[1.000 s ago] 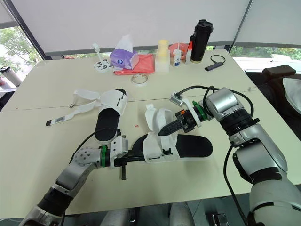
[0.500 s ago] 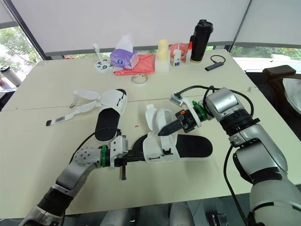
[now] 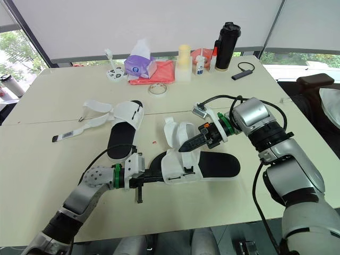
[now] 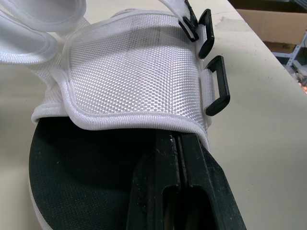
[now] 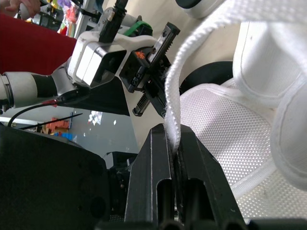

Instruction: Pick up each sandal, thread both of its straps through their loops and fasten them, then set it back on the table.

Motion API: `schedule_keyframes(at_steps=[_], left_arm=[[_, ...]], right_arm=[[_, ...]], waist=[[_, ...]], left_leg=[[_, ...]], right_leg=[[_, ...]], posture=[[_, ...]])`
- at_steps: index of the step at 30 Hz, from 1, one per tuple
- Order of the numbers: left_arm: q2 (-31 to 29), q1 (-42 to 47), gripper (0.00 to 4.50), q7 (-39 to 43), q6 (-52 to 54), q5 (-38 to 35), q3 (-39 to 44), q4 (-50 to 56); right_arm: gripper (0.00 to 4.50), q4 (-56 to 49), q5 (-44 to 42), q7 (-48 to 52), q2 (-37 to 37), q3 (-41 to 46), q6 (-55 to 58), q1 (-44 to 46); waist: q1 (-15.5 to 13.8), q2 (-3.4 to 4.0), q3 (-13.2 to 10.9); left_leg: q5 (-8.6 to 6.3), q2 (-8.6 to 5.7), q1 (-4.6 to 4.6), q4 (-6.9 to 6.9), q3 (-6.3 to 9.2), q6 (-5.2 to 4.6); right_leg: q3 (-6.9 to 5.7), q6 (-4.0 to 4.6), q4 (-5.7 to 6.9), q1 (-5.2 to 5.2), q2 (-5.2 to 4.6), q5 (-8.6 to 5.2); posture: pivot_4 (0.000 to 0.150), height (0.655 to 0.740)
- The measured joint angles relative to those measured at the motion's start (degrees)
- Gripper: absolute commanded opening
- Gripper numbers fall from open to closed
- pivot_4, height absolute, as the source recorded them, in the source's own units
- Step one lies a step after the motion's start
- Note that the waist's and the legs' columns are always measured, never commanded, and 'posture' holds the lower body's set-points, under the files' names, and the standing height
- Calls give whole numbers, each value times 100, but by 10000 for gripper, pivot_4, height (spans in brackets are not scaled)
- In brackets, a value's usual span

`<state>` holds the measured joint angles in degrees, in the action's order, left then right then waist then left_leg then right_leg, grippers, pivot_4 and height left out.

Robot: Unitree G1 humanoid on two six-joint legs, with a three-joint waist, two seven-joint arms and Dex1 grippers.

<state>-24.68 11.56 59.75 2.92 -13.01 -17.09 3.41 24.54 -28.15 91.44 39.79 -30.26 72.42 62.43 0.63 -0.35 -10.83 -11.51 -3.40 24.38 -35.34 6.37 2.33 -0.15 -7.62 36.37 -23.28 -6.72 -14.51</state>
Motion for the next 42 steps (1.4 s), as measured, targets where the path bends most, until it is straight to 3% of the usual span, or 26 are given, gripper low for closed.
schedule_keyframes(at_steps=[42], left_arm=[[22, 0, 0, -6, -67, 6, -6, -26]], right_arm=[[487, -83, -21, 18, -1, -136, 187, -70]], waist=[[0, 0, 0]], left_leg=[[0, 0, 0, -1, 0, 0]], right_leg=[[0, 0, 0, 1, 0, 0]], posture=[[1500, 7400]])
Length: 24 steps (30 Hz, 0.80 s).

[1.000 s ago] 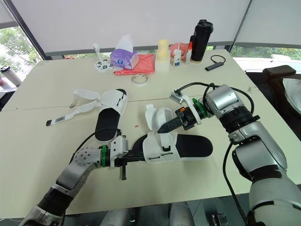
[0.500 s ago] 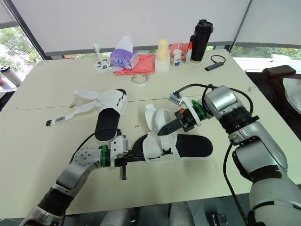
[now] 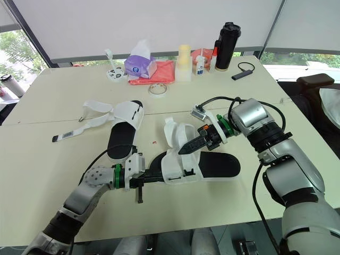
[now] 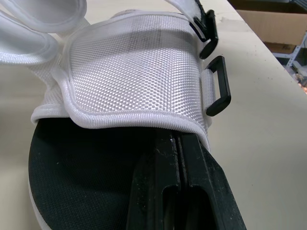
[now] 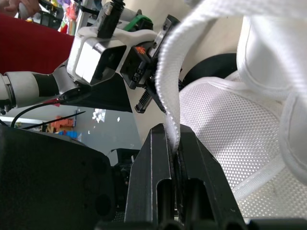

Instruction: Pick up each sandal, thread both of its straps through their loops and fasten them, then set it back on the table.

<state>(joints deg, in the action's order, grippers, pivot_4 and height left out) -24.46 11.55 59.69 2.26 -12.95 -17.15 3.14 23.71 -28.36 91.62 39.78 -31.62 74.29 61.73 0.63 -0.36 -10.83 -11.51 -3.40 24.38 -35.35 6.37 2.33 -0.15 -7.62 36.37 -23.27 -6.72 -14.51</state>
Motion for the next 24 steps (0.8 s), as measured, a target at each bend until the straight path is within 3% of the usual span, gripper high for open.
schedule_keyframes(at_steps=[16, 24], left_arm=[[19, 2, 0, -5, -36, 0, -8, -5], [33, 18, 0, -2, -40, 0, -24, -5]], right_arm=[[487, 53, 332, -45, 26, -132, -673, -329], [487, -805, 155, -46, 438, -39, -449, -702]], waist=[[-1, 0, 0], [-6, 0, 0]], left_leg=[[0, 0, 0, -1, 0, 0], [0, -1, 0, -3, 2, 0]], right_leg=[[0, 0, 0, 1, 0, 0], [0, 0, -1, 4, -1, 0]], posture=[[1500, 7400], [1500, 7400]])
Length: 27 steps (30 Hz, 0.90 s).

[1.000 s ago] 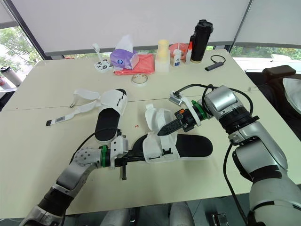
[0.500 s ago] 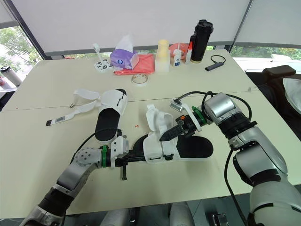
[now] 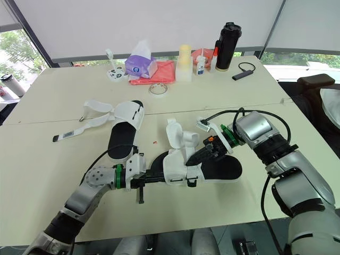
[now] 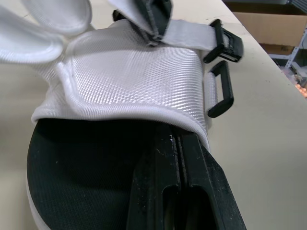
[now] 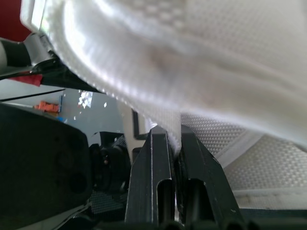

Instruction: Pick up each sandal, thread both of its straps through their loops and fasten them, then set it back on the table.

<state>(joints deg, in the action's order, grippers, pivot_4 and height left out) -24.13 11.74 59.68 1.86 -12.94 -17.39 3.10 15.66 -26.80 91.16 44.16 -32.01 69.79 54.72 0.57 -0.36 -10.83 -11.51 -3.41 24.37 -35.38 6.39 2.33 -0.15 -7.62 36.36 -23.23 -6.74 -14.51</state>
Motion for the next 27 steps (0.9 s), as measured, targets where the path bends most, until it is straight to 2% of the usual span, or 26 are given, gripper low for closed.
schedule_keyframes(at_steps=[12, 20, 23, 27], left_arm=[[39, 72, 0, 0, -8, 4, -30, -112], [37, 90, 0, 0, -3, 2, -23, -121], [37, 90, 0, 0, -2, 2, -24, -119], [40, 90, 0, -2, -1, 3, -24, -119]], right_arm=[[487, -1225, -555, -664, 196, 485, 743, -515], [487, -1402, -615, -1078, 196, 574, 688, -756], [8810, -1434, -641, -1111, 199, 578, 650, -756], [29282, -1547, -780, -1086, 214, 623, 584, -755]], waist=[[-7, -1, 0], [4, -1, 1], [5, -1, 1], [5, -2, 1]], left_leg=[[0, 1, 1, 0, 0, 0], [0, 2, -1, -5, -1, -1], [0, 3, -1, -6, -1, -1], [0, 3, -2, -7, -1, -1]], right_leg=[[0, 0, -1, 0, -1, 0], [0, 0, -1, 2, 0, 0], [0, 0, -1, 2, 0, 0], [0, 0, -1, 4, 0, 0]], posture=[[1500, 7400], [1500, 7400], [1500, 7400], [1500, 7400]])
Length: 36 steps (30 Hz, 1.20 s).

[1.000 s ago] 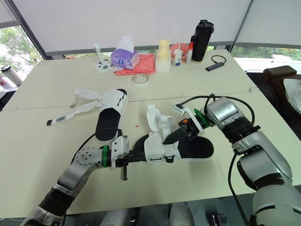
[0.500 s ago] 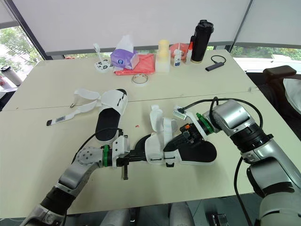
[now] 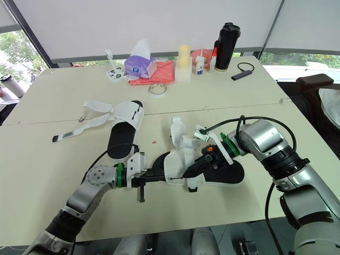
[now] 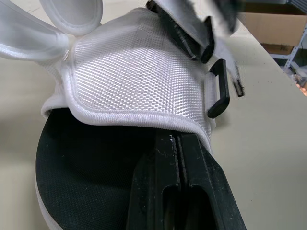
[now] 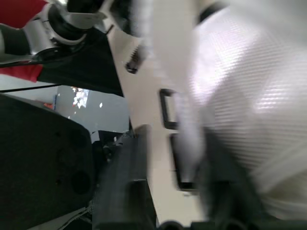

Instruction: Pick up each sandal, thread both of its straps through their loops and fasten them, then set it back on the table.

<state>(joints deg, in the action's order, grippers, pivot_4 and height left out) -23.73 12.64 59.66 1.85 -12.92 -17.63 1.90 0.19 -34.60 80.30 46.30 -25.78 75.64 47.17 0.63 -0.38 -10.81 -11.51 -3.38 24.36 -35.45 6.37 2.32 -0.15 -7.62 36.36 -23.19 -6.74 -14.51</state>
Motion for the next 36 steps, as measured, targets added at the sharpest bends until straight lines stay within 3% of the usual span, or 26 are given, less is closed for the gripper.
schedule_keyframes(at_steps=[3, 14, 23, 29, 36], left_arm=[[15, 1, 0, -6, 0, 2, -3, -1], [49, 8, 0, -2, -216, 100, -75, -114], [146, -145, 0, -4, -105, -26, -74, -59], [149, -193, 0, -5, -30, -32, -79, 25], [149, -150, 0, 12, 14, -25, -85, 28]], right_arm=[[44601, -184, -82, 54, 111, 15, -31, 2], [44601, -586, -156, 250, 1249, 43, -316, -24], [44601, -1372, -601, 149, 1972, 829, -116, -1103], [44601, -1722, -1000, -408, 1894, 1466, 249, -1764], [44601, -1585, -1076, -1496, 937, 1812, 489, -2192]], waist=[[-4, 0, 0], [-22, -1, 1], [-133, 1, 1], [-141, 0, 1], [-144, 0, 2]], left_leg=[[0, 1, 0, -5, 0, 0], [-1, 3, 2, -15, -4, 0], [-4, 9, 5, -12, -12, -3], [-4, 9, 5, -17, -13, -3], [-4, 8, 6, -25, -12, -4]], right_leg=[[0, 0, 0, 2, 0, 0], [0, 0, -4, 8, -3, -1], [0, 2, -12, 5, -4, -2], [0, 18, -12, 9, -5, -10], [1, 20, -14, 14, -5, -10]], posture=[[1500, 7400], [1500, 7400], [1500, 7400], [1500, 7400], [1500, 7400]])
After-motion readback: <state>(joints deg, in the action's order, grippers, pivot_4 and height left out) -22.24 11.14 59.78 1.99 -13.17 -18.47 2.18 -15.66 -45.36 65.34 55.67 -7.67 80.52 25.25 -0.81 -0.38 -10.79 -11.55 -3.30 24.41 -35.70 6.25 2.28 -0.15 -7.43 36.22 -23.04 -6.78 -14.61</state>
